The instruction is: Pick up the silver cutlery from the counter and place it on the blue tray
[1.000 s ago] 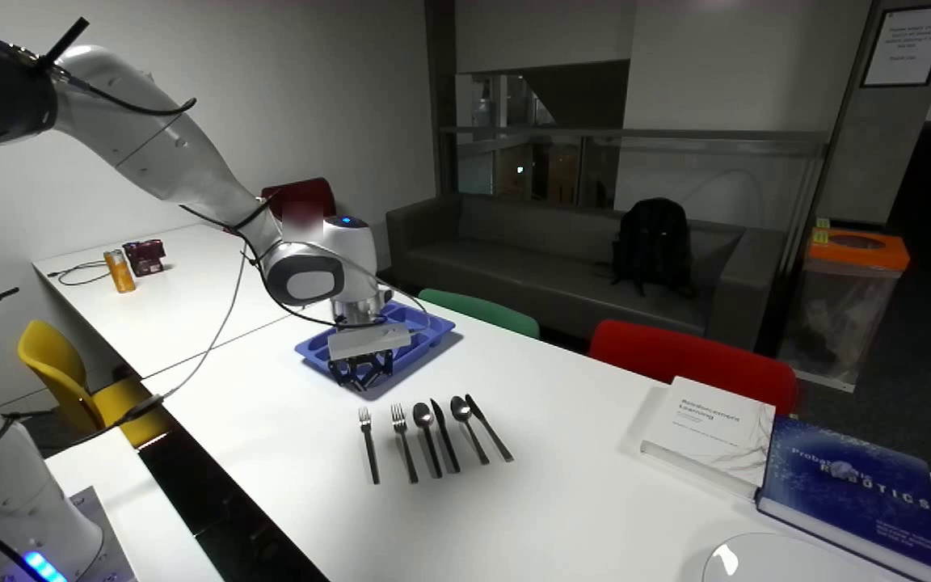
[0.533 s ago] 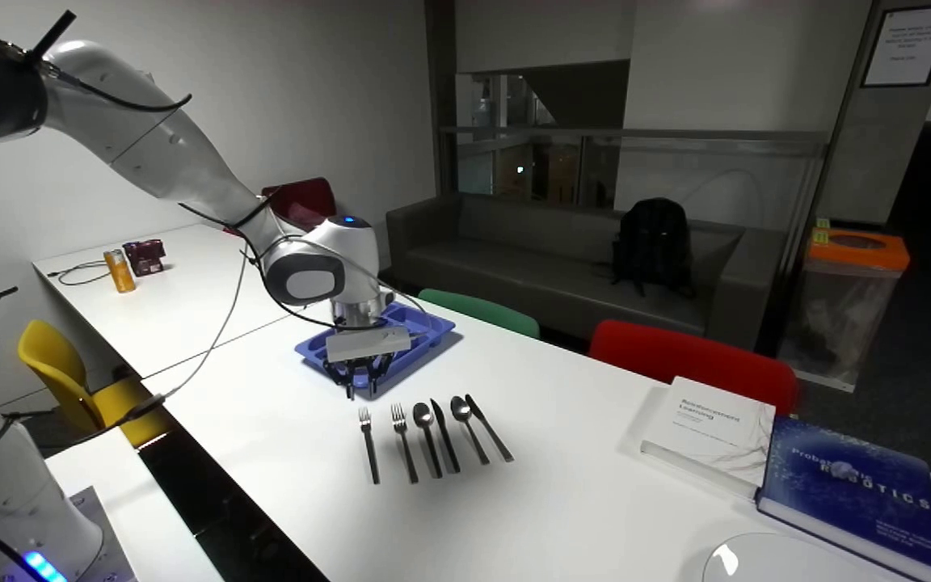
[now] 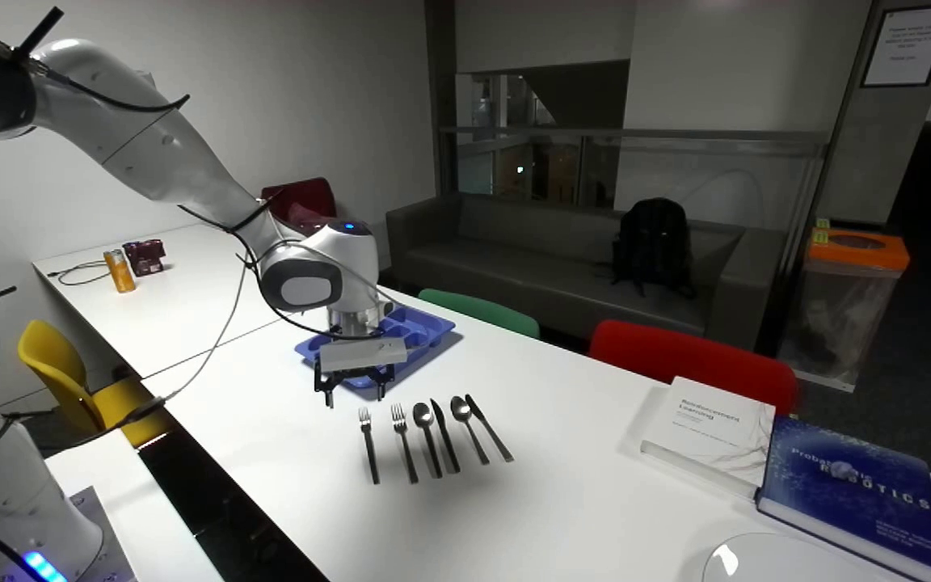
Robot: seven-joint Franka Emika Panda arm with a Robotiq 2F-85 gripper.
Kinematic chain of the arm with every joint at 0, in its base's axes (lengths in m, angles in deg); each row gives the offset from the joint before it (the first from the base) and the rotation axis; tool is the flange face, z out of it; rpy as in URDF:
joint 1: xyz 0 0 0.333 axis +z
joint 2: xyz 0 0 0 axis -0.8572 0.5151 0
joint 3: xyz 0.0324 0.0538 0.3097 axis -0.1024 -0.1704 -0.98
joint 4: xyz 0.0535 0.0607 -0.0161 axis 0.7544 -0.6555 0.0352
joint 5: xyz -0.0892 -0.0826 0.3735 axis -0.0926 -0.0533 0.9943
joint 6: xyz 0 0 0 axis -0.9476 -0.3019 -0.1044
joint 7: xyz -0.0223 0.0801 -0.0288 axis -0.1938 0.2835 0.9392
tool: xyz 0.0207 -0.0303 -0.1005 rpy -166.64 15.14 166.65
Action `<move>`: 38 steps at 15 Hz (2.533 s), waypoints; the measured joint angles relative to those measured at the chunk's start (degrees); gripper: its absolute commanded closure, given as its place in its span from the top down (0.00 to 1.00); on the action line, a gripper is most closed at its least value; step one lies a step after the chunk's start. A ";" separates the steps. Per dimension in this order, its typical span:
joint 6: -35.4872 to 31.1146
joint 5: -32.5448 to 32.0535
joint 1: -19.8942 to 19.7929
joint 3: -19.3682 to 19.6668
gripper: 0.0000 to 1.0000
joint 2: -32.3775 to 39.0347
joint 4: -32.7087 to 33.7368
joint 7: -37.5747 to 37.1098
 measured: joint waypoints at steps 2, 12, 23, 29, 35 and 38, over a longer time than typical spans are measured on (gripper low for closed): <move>0.00 0.19 -0.04 0.29 1.00 -0.04 -0.52 0.05; -0.10 6.70 -1.93 1.05 1.00 0.36 -3.11 4.44; -6.77 8.36 -3.42 0.99 1.00 7.23 -3.12 9.41; -14.11 8.36 -4.71 -0.44 1.00 11.53 -1.95 9.39; -16.90 8.21 -6.61 -2.65 0.70 14.45 -0.67 9.34; -16.99 8.10 -7.24 -3.16 0.52 14.79 -0.05 9.32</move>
